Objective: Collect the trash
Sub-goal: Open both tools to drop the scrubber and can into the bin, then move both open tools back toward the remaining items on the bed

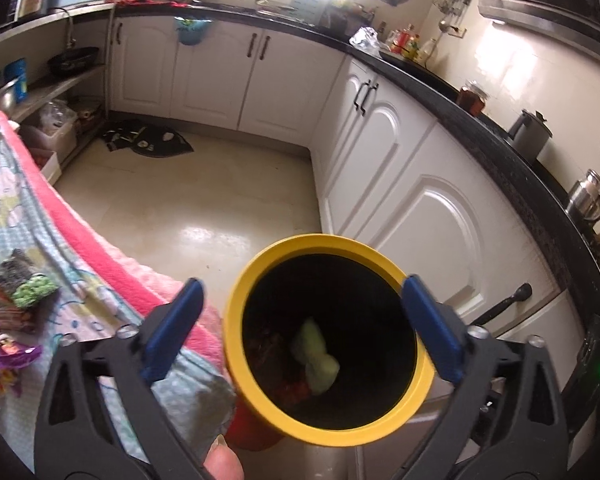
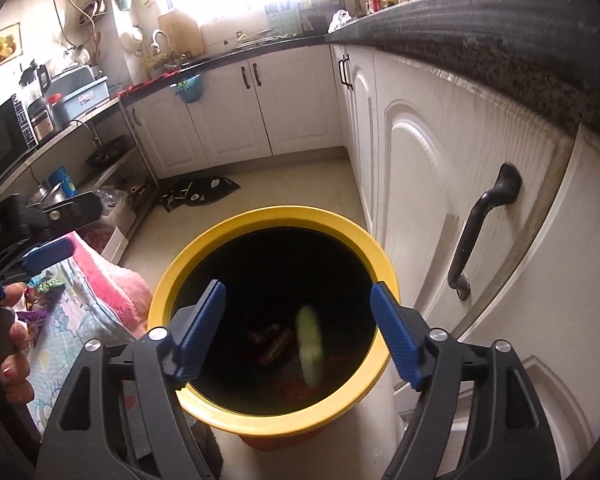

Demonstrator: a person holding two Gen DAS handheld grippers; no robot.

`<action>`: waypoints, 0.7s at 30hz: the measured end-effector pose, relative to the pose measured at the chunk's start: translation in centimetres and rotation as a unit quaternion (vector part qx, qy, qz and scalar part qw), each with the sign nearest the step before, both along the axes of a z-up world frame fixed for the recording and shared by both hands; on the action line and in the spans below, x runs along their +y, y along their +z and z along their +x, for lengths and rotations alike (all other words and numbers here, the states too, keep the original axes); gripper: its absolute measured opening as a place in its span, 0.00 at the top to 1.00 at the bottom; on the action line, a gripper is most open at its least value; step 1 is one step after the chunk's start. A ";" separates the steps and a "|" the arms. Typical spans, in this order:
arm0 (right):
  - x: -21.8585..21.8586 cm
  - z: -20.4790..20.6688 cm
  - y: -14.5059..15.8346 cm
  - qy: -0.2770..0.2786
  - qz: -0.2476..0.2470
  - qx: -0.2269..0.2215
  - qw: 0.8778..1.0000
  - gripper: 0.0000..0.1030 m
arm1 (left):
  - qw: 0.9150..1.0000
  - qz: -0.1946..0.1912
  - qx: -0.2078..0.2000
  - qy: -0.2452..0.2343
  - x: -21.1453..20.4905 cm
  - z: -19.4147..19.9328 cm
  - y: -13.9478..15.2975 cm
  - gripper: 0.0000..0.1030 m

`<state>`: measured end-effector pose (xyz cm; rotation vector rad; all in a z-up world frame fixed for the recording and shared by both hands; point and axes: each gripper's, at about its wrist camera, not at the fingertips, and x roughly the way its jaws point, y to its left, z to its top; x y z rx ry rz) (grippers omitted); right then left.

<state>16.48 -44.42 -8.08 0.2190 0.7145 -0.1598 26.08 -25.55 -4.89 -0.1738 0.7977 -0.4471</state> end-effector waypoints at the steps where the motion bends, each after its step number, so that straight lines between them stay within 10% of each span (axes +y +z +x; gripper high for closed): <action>1: 0.1 -0.1 0.2 -0.001 -0.002 -0.002 1.000 0.25 | 1.000 0.002 -0.001 0.003 0.3 -0.2 0.1 0.11; 21: 3.0 -1.3 4.3 0.031 -0.011 -0.047 0.998 0.21 | 0.997 -0.005 -0.037 0.065 7.2 -4.2 3.2 0.10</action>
